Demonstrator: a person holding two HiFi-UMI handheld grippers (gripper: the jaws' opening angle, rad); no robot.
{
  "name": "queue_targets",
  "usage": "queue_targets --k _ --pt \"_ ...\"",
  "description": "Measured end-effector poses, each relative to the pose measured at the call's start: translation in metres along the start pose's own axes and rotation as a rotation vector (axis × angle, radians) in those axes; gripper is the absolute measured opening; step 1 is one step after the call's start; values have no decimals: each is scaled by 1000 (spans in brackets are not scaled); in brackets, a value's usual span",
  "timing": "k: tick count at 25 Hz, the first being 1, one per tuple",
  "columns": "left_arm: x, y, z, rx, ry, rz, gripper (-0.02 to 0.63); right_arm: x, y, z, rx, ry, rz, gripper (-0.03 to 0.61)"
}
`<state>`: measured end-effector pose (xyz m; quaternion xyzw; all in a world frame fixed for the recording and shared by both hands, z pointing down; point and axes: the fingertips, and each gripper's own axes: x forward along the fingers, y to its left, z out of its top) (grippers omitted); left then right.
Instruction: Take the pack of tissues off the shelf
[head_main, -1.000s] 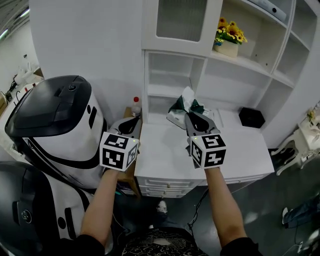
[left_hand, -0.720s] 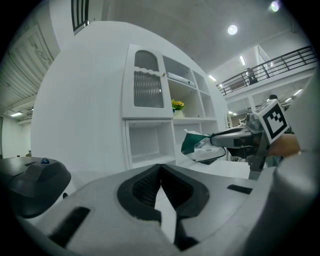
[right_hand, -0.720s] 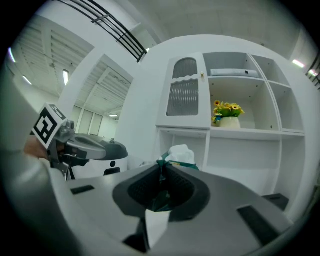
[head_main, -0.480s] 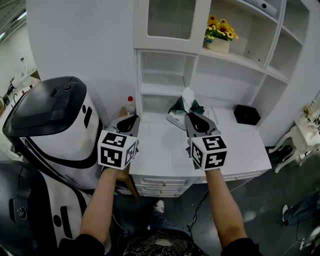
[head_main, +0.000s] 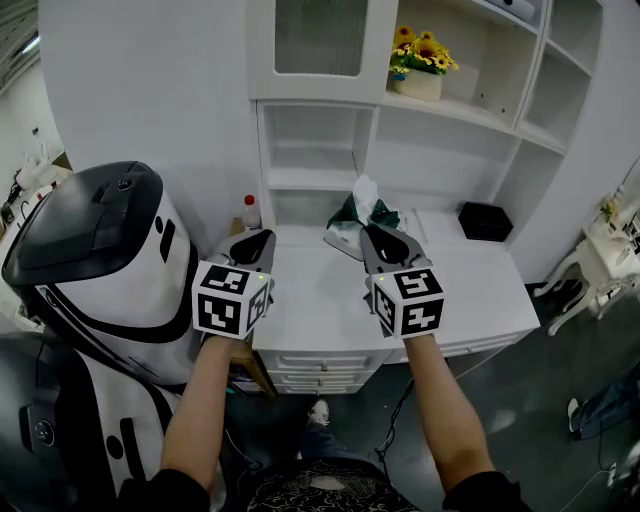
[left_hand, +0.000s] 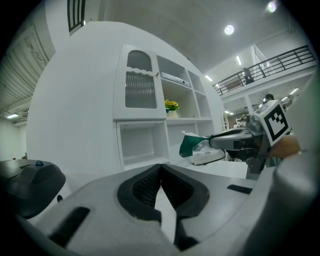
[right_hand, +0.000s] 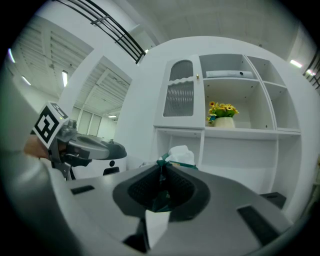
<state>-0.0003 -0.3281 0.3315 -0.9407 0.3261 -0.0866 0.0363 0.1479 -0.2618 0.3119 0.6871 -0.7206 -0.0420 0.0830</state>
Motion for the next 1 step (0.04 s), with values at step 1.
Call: queue_targets --k 1 --pt "0 -1 0 0 0 -1 5 0 -1 0 -1 0 0 41"
